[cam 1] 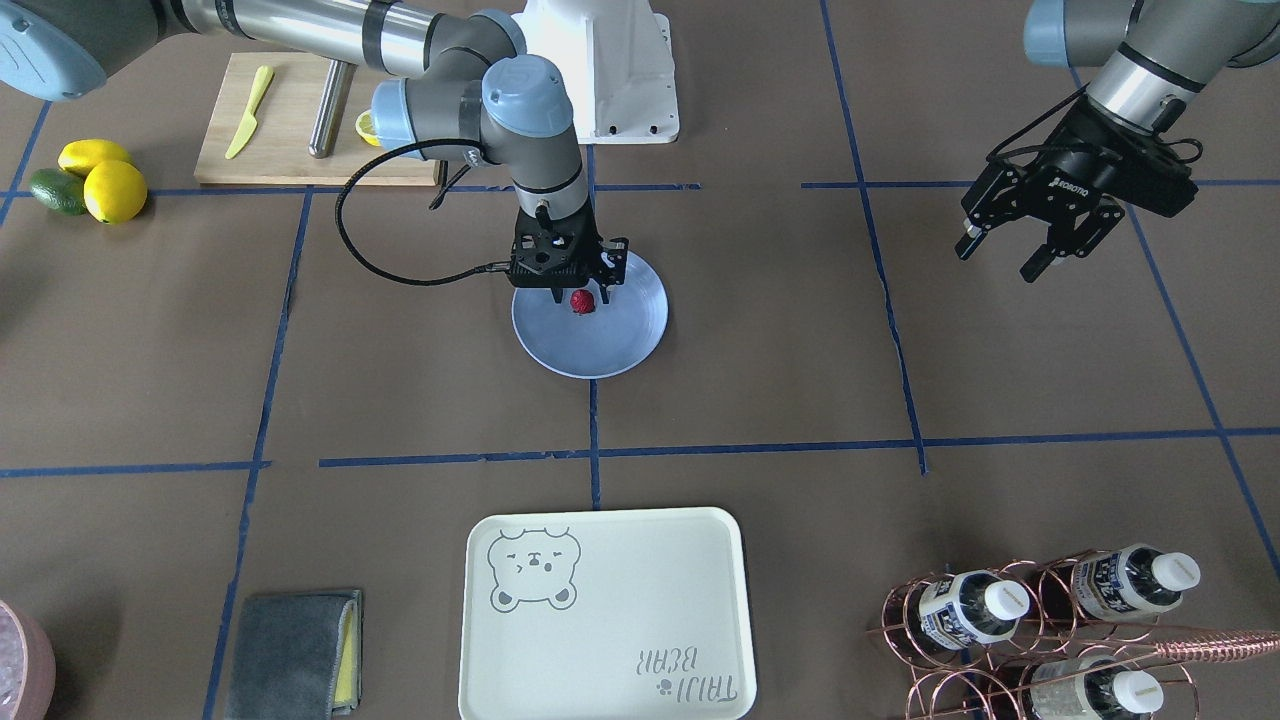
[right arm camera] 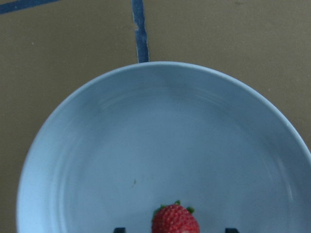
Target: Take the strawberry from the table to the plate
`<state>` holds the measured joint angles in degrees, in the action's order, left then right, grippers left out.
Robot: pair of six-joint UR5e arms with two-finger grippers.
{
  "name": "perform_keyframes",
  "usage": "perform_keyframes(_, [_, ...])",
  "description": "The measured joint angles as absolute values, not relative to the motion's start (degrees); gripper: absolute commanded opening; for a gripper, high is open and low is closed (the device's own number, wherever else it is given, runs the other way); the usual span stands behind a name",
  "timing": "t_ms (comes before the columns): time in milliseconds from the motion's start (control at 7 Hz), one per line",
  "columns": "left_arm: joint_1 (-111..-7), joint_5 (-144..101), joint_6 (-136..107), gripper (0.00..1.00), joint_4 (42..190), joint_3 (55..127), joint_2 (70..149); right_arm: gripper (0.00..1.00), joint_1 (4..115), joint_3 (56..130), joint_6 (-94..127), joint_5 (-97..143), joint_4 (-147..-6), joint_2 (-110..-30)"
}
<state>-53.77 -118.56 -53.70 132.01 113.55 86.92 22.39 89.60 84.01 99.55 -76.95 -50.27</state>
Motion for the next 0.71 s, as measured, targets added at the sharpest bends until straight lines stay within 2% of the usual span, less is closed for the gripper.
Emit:
perform_keyframes(143, [-53.8, -118.6, -53.6, 0.88, 132.0, 113.1, 86.7, 1.0, 23.0, 93.9, 83.9, 100.0, -77.7, -52.1])
perform_keyframes(286, [-53.9, -118.6, -52.2, 0.88, 132.0, 112.3, 86.3, 1.0, 24.2, 101.3, 83.8, 101.3, -79.4, -56.3])
perform_keyframes(571, [-55.3, -118.9, -42.0, 1.0, 131.8, 111.2, 82.9, 1.0, 30.8, 115.2, 81.5, 108.7, -81.5, -67.6])
perform_keyframes(714, [-58.7, -120.3, -34.3, 1.0, 131.7, 110.0, 81.0, 1.0, 35.8, 119.0, 76.8, 113.8, -81.6, -73.2])
